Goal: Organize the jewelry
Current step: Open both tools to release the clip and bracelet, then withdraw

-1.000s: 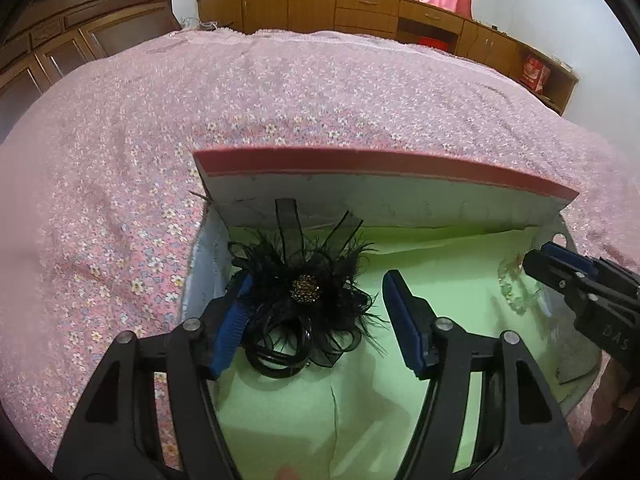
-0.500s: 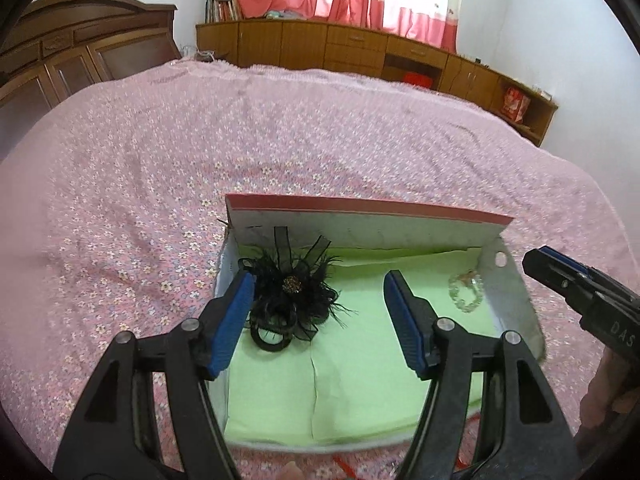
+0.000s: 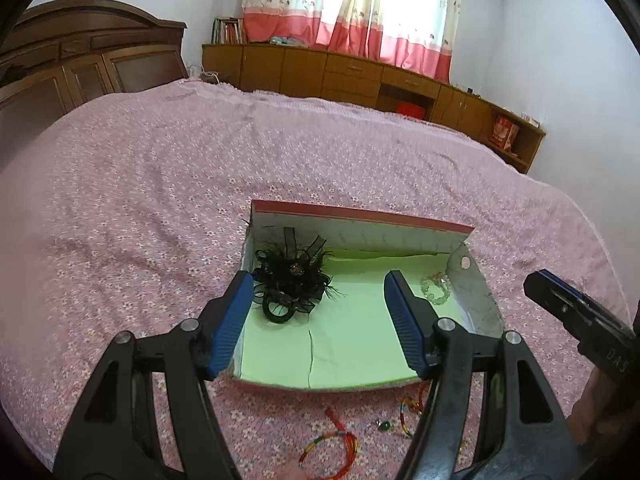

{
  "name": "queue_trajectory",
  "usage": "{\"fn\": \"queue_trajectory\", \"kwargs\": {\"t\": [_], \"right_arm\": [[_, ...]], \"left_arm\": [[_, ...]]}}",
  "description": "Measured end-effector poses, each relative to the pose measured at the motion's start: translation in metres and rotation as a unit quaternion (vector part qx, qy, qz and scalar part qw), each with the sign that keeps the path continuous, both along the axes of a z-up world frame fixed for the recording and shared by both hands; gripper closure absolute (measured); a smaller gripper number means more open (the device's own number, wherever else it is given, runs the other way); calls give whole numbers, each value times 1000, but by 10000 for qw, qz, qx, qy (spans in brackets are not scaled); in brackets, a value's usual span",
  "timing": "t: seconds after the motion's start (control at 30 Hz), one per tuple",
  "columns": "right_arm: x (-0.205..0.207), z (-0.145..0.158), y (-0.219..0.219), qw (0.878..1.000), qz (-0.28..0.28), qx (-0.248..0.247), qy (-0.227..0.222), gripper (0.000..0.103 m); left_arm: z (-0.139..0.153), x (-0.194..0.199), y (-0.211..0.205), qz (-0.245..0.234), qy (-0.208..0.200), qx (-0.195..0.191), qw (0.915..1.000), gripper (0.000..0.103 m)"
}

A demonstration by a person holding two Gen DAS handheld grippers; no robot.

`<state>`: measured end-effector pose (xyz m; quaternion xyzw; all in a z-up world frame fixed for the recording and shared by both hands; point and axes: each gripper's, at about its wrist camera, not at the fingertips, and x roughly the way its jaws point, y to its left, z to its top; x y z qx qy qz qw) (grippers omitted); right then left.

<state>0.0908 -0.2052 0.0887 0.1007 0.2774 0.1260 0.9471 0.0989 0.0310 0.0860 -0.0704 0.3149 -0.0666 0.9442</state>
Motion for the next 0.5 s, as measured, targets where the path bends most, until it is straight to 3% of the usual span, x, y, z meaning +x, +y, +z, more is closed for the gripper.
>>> {"fn": "queue_trajectory", "kwargs": {"t": [0.2,0.5], "right_arm": [[-22,-1,7,9998,57,-164,-108,56],[-39,-26,20,9992,207,-271,202,56]], "left_arm": [[-6,-20,4,-44,48,-20,10000,42],[-31,-39,5,-147,400,82,9991,42]]}}
